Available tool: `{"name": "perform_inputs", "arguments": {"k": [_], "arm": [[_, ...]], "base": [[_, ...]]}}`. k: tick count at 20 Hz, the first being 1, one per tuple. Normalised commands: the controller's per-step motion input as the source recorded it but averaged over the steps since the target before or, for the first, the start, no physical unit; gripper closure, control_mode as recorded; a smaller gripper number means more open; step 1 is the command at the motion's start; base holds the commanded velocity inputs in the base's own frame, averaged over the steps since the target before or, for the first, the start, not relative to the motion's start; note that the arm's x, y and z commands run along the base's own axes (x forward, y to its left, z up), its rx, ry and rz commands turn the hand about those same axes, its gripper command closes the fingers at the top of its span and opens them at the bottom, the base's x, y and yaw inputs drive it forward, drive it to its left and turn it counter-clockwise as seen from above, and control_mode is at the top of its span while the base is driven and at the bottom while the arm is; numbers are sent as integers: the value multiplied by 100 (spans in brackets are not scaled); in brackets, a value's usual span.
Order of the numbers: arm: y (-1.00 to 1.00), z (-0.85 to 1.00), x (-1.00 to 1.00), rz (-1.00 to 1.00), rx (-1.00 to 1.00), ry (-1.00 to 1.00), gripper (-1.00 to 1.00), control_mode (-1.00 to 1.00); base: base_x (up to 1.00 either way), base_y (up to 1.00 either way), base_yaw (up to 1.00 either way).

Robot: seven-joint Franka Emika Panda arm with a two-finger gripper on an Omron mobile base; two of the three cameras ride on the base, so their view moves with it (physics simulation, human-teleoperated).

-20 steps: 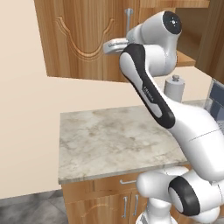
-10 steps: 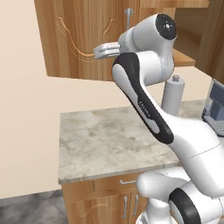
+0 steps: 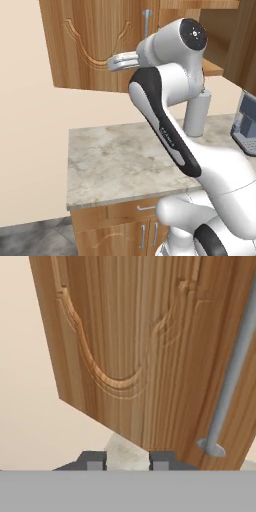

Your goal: Open the cabinet, pick the kettle from the cabinet, and place it in the sink.

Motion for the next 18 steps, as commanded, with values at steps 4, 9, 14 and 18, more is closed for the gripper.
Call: {"name": "perform_inputs", "arguments": {"k": [4, 9, 14, 18], "arm": [[-43, 0, -9, 0, 6, 0, -100, -100], [-49, 0, -7, 0, 12, 4, -100, -100], [-53, 0, 1, -5, 20, 14, -100, -100], [-51, 0, 8, -7, 21, 20, -100, -100]], "base": [[0, 0, 0], [0, 0, 0], [0, 0, 0], [0, 0, 0]]}}
